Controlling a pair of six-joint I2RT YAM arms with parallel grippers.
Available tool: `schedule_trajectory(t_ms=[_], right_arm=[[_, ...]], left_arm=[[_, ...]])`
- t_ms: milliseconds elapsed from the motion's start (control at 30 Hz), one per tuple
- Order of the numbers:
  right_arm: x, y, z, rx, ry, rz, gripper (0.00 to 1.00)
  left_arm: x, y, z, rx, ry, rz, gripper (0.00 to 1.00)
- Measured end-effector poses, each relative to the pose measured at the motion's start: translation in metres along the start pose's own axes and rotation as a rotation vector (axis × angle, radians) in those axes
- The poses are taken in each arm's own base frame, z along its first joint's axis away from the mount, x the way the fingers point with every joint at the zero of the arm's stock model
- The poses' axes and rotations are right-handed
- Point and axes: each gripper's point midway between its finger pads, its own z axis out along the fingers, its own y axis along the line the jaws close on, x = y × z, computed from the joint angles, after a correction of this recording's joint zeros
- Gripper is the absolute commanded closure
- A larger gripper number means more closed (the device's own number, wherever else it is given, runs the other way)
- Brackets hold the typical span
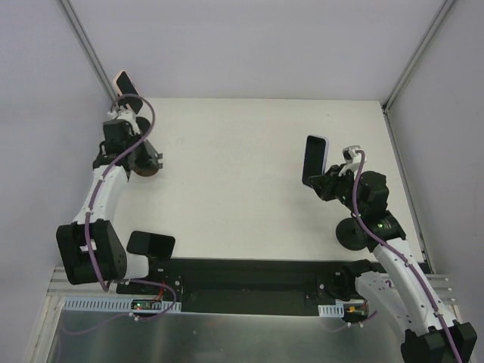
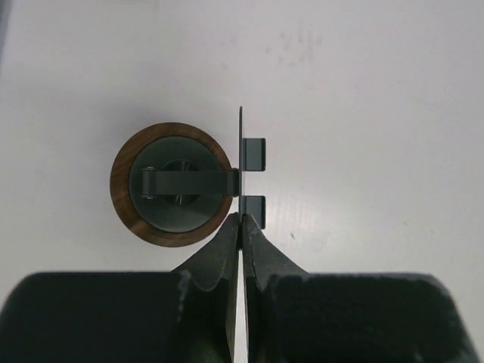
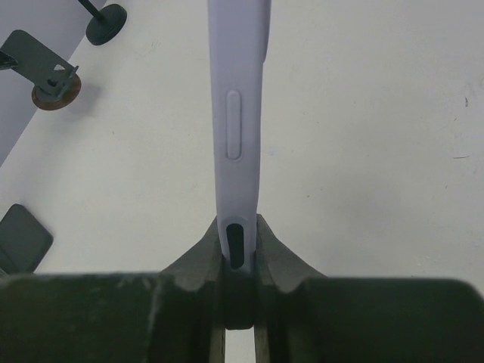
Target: Place the phone on the phone stand
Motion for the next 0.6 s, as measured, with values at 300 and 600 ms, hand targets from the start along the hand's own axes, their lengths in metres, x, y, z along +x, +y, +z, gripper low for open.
schedule_trajectory(t_ms=[300, 600], right_arm=[[0.001, 0.004, 0.002, -0.026, -0.006, 0.010, 0.99], [0.001, 0.006, 0.001, -0.039, -0.006, 0.008, 0.99]], left_arm=[[-0.035, 0.132, 0.061, 0.023, 0.043, -0.254, 1.00], [-0.045, 0.122, 0.080, 0.221, 0.062, -0.182, 1.00]])
